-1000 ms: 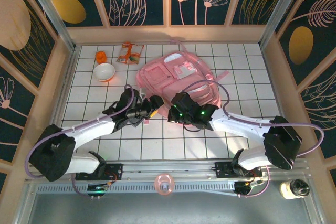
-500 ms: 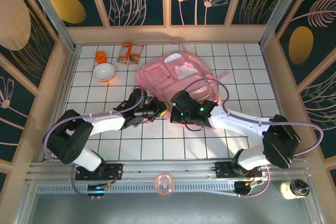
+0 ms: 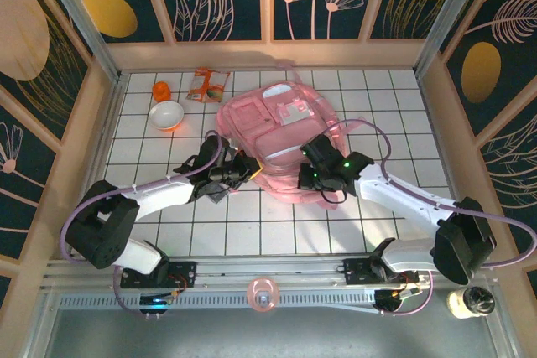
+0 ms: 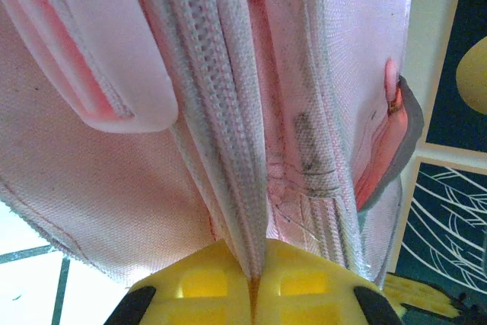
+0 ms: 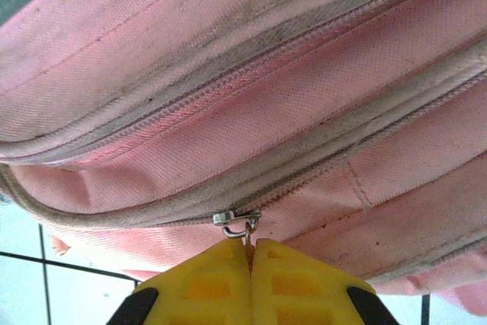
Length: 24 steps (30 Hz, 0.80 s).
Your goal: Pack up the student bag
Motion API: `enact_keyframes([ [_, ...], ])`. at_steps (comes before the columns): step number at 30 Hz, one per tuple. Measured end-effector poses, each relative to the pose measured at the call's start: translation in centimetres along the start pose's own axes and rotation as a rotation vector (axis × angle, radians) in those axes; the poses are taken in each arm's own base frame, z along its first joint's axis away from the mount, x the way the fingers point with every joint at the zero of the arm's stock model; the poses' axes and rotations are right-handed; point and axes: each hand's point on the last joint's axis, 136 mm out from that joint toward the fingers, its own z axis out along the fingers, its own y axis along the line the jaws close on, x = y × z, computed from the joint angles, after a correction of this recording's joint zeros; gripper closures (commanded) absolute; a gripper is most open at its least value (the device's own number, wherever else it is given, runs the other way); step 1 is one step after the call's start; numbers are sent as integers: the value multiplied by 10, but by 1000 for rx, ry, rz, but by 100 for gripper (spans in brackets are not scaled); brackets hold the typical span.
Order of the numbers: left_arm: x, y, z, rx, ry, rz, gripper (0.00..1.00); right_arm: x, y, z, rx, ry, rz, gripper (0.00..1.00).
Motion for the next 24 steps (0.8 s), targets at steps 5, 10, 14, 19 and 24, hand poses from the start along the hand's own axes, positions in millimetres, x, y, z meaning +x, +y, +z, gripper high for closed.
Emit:
enact_keyframes([
  [5, -2, 0, -1, 1, -1, -5, 100, 8, -4, 11, -13, 7, -19, 70],
  [10, -2, 0, -1, 3, 2, -8, 100, 5, -4, 15, -21, -20, -21, 82],
  [14, -2, -1, -2, 5, -2, -7, 100, 3, -7, 17, -9, -36, -37, 100],
  [19, -6, 2, -6, -17, -28, 25, 100, 0, -11, 12, 11, -59, -52, 100],
  [24, -21, 9, -11, -58, -49, 59, 100, 3, 3, -2, -42, -87, -70, 100],
])
